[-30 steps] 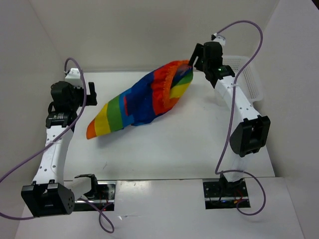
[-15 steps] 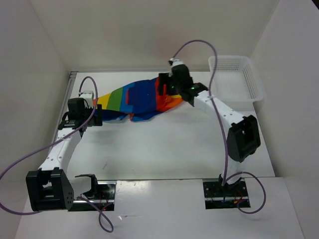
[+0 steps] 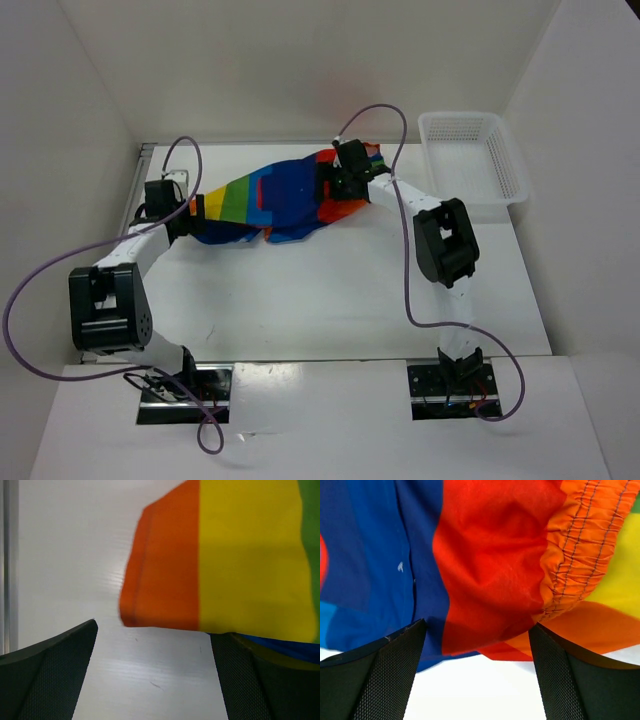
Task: Fold and stack the shorts
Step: Move the shorts to the center of the board
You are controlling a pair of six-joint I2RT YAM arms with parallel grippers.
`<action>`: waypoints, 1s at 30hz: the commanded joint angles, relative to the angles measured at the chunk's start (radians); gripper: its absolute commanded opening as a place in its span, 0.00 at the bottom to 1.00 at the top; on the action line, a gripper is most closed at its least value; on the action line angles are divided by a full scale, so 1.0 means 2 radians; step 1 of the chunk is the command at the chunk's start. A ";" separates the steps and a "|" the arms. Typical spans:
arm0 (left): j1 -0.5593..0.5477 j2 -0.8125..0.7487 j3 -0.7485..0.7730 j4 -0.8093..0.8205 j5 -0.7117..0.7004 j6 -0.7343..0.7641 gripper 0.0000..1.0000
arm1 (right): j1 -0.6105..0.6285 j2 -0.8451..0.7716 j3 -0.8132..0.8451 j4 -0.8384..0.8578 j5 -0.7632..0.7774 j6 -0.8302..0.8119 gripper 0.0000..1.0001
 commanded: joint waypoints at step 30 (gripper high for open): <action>0.002 0.152 0.125 0.046 0.144 0.002 0.06 | -0.068 -0.006 0.016 0.016 -0.085 0.059 0.86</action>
